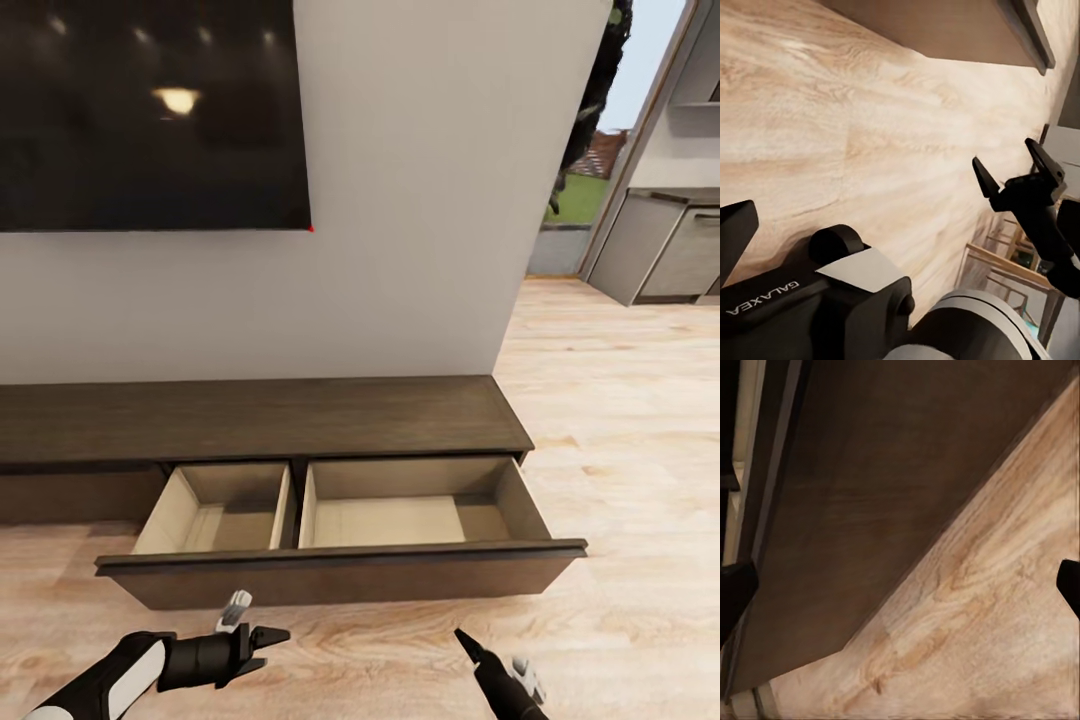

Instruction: Place each of the two pumpkins and all three candles from the living room inside a cabinet in the living room (use any cabinet), then make sure every cabinet is closed, and position the cauldron so it is next to a table in the living room.

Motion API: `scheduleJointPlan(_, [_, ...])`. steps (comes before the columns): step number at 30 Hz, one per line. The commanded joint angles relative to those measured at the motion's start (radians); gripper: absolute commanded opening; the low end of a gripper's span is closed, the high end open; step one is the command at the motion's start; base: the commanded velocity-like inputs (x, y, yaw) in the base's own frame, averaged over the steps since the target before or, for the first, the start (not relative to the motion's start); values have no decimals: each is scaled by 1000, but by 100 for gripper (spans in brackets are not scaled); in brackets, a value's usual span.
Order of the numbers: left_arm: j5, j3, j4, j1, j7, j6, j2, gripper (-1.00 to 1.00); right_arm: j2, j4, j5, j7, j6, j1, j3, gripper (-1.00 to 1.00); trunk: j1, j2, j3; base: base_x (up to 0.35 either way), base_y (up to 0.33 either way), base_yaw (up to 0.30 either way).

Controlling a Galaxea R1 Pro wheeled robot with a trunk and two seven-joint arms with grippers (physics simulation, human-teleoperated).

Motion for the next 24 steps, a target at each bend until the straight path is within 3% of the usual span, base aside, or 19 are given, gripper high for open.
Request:
scheduleJointPlan(1, [9, -2, 0, -1, 25, 5, 1, 100, 0, 0, 3, -1, 7, 0, -1, 100, -4, 7, 2, 0, 0, 0])
scheduleJointPlan(5, [11, 5, 0, -1, 115, 1, -1, 100, 0, 2, 23, -15, 8, 0, -1, 100, -19, 35, 15, 0, 0, 0])
scheduleJointPlan(11, [10, 8, 0, -2, 141, -15, -2, 100, 1, 0, 30, -90, 6, 0, 0, 100, -42, 77, 34, 0, 0, 0])
scheduleJointPlan(16, [9, 7, 2, -2, 165, -22, -39, 100, 1, -1, 32, -120, 5, 0, 0, 100, -62, 112, 49, 0, 0, 0])
scheduleJointPlan(20, [10, 8, 4, -1, 225, -23, -52, 100, 1, -1, 33, -152, 4, 0, 0, 100, -77, 140, 62, 0, 0, 0])
scheduleJointPlan(24, [9, 9, 4, -2, 243, -23, -61, 100, 1, -1, 34, -184, -23, 0, 1, 100, -92, 168, 75, 0, 0, 0])
